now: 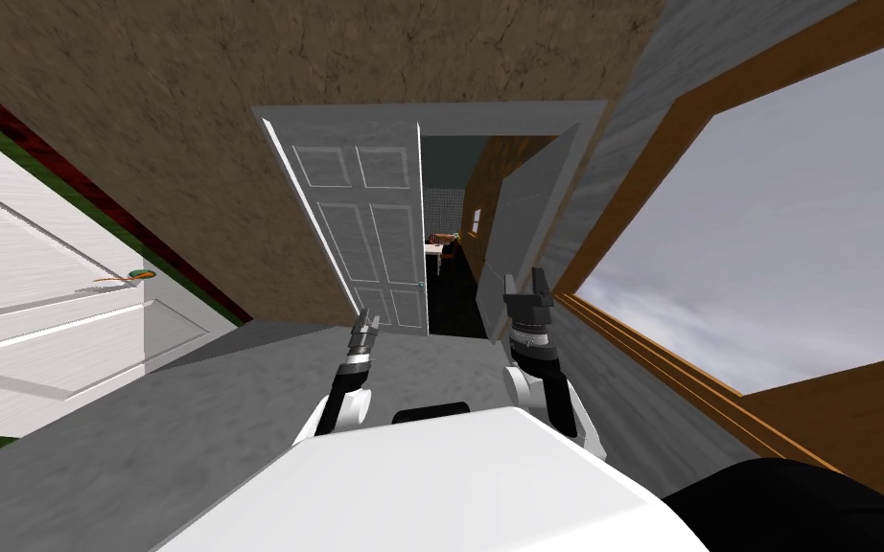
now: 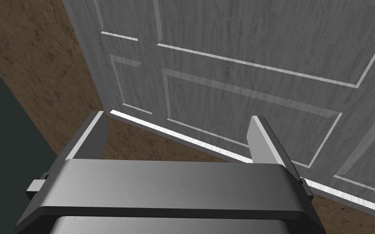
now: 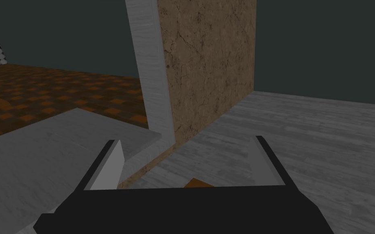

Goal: Push the door open

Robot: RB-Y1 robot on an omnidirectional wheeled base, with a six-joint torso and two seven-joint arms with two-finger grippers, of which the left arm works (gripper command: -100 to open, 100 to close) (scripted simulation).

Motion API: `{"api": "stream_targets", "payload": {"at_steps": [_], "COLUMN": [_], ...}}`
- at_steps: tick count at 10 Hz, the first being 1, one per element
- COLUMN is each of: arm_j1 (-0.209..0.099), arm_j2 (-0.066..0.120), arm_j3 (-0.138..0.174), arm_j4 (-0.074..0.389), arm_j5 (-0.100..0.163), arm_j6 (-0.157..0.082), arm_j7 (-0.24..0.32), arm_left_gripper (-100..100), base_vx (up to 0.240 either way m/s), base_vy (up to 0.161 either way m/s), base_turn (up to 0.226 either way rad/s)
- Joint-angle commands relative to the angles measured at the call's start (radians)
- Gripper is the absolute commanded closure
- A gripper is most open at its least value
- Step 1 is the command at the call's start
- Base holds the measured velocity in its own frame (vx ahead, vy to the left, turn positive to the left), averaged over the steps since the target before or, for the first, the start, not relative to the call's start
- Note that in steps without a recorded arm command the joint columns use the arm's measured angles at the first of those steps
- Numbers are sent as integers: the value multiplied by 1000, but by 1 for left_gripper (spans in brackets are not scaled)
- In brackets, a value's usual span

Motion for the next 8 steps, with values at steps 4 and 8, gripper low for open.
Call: {"api": "stream_targets", "payload": {"at_steps": [4,8], "arm_j1": [-49,-105], "arm_j2": [1,3], "arm_j3": [-6,-11], "arm_j4": [119,245], "arm_j5": [-4,-7], "arm_j6": [-18,-36], "arm_j7": [-4,-7], "arm_left_gripper": [-100,-100], "base_vx": [71,101], "base_vy": [-12,-5], "base_turn": [0,1]}}
